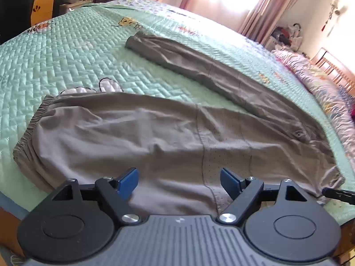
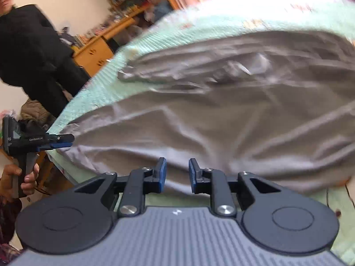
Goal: Fold clothes
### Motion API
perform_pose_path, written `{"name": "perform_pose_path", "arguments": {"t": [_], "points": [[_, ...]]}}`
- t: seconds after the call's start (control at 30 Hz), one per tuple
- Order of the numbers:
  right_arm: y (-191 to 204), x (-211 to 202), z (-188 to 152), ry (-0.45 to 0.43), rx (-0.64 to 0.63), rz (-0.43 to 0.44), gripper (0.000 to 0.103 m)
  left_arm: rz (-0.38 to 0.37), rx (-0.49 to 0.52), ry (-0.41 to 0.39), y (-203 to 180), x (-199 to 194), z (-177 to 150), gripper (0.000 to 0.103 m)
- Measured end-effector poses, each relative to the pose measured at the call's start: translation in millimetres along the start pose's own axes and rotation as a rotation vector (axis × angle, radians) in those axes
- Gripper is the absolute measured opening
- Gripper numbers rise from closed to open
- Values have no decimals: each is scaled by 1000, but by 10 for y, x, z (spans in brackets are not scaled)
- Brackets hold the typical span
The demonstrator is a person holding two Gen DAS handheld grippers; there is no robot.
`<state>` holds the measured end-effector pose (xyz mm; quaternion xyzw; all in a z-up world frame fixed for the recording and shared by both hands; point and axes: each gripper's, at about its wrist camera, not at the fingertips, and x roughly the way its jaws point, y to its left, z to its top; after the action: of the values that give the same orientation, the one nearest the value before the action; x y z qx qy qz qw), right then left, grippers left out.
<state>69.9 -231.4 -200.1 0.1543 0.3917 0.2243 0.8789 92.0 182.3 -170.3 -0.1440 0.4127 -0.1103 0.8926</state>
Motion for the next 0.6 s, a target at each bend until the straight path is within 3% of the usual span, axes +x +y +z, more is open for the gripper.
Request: {"name": "perform_pose_path", "arguments": {"t": [0.1,0.23,0.37,0.43,0.5,0.6], "points": [[-14,231,-108,143,33,-97,23,24,16,42,-10,74,-53,83],[-58,-2,-158,141,111,-67,23,-16,9,31,-43,-3,-101,83],[-206,-357,-19,11,91,-166,23,-72,55,10,-328,-41,-52,83],[-351,-360,59,26,79,-266,24,-112,101,9,-556,-14,-37,84],[-471,-301,70,105,66,-347,24,-161,148,27,-813,32,-51,84],[-552,-344,26,101,61,-355,24,-232,246,84,-1248,141,-123,85]]}}
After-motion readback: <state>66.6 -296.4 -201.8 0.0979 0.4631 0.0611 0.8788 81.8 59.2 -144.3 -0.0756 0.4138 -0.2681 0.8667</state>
